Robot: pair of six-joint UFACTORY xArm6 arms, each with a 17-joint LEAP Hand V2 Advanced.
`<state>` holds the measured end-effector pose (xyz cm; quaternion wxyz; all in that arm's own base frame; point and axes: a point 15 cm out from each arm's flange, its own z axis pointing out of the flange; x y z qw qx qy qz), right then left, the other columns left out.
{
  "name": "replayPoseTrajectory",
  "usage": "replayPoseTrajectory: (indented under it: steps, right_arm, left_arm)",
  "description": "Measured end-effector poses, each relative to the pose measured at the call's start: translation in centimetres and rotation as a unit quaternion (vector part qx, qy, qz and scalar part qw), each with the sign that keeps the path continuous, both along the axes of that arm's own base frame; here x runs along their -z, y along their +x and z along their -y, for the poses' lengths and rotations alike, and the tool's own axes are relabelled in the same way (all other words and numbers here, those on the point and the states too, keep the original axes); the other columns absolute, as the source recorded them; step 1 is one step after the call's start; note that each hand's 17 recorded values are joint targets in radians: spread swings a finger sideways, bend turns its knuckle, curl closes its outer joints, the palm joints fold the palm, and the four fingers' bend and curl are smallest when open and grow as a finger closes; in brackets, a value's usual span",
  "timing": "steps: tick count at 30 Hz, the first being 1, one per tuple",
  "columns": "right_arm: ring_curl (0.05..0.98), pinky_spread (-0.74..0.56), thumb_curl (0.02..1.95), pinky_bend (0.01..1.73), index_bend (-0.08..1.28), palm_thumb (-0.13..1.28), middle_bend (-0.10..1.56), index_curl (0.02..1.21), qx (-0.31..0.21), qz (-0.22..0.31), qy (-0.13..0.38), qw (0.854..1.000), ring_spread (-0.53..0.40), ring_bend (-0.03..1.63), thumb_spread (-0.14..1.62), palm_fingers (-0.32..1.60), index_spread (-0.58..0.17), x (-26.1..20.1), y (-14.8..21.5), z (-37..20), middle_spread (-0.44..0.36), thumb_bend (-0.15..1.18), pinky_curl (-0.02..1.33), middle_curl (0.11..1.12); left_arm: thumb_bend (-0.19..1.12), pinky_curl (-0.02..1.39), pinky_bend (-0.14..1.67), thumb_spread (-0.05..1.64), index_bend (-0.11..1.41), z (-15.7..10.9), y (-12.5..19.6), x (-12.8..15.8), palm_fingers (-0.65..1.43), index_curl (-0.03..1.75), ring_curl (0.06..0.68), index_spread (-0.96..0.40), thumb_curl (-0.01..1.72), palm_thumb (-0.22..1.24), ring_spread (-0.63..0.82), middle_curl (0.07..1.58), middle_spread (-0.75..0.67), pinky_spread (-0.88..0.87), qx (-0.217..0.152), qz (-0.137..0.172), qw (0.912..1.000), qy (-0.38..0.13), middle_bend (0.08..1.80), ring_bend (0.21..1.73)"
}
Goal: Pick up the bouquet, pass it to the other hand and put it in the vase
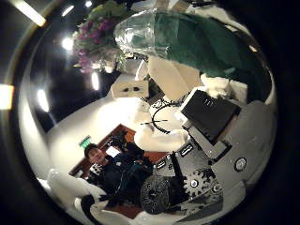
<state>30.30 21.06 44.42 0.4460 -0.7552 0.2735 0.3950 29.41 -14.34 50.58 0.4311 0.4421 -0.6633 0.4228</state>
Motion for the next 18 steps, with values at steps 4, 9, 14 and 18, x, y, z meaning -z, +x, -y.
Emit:
replayPoseTrajectory:
  steps: [4,9,14,18]
  right_arm:
    - [0.621,-0.25,0.93,1.07,1.15,1.17,1.34,0.86,-0.007,0.006,-0.005,1.0,-0.187,1.43,0.15,1.13,-0.201,0.3,-0.2,-1.3,-0.113,-0.02,1.05,0.73]
    - [0.622,-0.25,0.93,1.05,1.15,1.17,1.33,0.87,-0.007,0.013,-0.01,1.0,-0.187,1.43,0.15,1.12,-0.202,0.2,-0.3,-1.4,-0.114,-0.02,1.06,0.74]
    - [0.623,-0.25,0.93,1.04,1.15,1.17,1.33,0.87,0.009,0.035,-0.02,0.999,-0.187,1.43,0.15,1.12,-0.203,0.0,0.3,-1.6,-0.115,-0.02,1.08,0.74]
    - [0.625,-0.25,0.93,1.03,1.15,1.17,1.33,0.87,0.015,0.046,-0.034,0.998,-0.19,1.42,0.15,1.13,-0.204,0.4,0.6,-1.7,-0.114,-0.02,1.09,0.75]
  left_arm:
    - [-0.04,0.31,0.21,0.73,0.14,0.2,-0.1,0.2,0.19,0.26,0.212,0.3,0.34,0.21,0.52,0.35,0.37,0.48,0.001,-0.009,1.0,-0.001,0.34,0.58]
    - [-0.03,0.3,0.2,0.76,0.15,0.3,-0.1,0.6,0.36,0.25,0.21,0.25,0.34,0.27,0.33,0.46,0.04,0.34,-0.004,-0.035,0.9994,0.001,0.61,0.62]
    - [-0.02,0.35,0.43,0.81,0.13,0.1,0.0,0.7,0.56,0.24,0.241,0.14,0.35,0.38,-0.05,0.55,-0.19,-0.01,-0.011,-0.054,0.9985,0.002,0.74,0.78]
    - [-0.01,0.48,0.84,0.87,0.15,0.1,0.3,0.3,0.8,0.18,0.353,0.01,0.36,0.58,-0.43,0.7,-0.37,-0.5,-0.019,-0.064,0.9977,-0.016,0.9,1.06]
